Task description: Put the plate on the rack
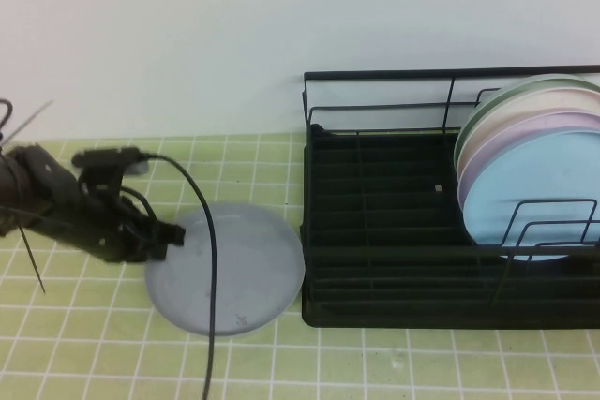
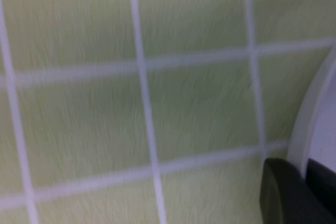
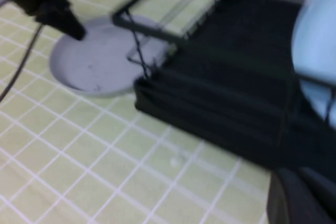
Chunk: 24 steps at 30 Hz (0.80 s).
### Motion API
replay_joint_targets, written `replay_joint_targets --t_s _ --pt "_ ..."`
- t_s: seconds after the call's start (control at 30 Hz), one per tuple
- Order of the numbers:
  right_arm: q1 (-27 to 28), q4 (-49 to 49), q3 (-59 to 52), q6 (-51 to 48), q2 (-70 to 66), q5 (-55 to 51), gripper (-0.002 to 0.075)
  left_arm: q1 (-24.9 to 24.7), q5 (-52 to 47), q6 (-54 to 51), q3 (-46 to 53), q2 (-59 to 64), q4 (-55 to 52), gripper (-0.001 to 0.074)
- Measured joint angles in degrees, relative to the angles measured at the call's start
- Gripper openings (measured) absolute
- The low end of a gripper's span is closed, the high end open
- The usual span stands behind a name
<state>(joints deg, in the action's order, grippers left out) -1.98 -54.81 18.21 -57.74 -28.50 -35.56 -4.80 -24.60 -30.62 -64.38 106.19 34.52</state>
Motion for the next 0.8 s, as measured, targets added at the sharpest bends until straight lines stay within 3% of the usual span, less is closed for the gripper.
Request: replay_joint_targets --t_s 0.07,0.13,0.23,0.3,0.47,0.6,0.7,0.8 --pt "0.0 -5.2 0.0 -7.3 0.0 0.0 -0.0001 0.6 -3.4 -0.3 -0.6 -1.6 -0.1 0.0000" --pt "0.0 -16.4 0.0 -11.4 0.0 0.6 -0.0001 1.2 -8.6 -0.3 -0.8 -4.2 0.6 0.0000" --pt "0.0 -37.3 0.0 -17.7 0.0 0.9 -0.0001 1.7 -7.7 -0.3 -1.0 -9.3 0.0 0.0000" --pt "0.0 -43.6 0.1 -25.1 0.0 1.0 -0.0001 2.2 -5.9 -0.6 -1.0 -13.4 0.1 0.0000" --pt "0.0 -44.2 0.1 -29.3 0.0 1.3 -0.0001 2.2 -4.8 -2.0 -1.0 -22.9 5.8 0.0000" --pt "0.0 -44.2 0.6 -25.0 0.0 -1.5 -0.0001 2.0 -4.8 -10.8 -1.0 -31.8 19.2 0.0000" --pt "0.0 -44.2 0.6 -23.4 -1.6 -1.5 0.0000 -0.2 -4.6 -23.1 -1.0 -37.6 26.3 0.0000" --pt "0.0 -44.2 1.4 -23.1 -4.6 -1.4 0.0047 -3.6 -2.7 -23.9 -1.0 -41.9 30.7 0.0000"
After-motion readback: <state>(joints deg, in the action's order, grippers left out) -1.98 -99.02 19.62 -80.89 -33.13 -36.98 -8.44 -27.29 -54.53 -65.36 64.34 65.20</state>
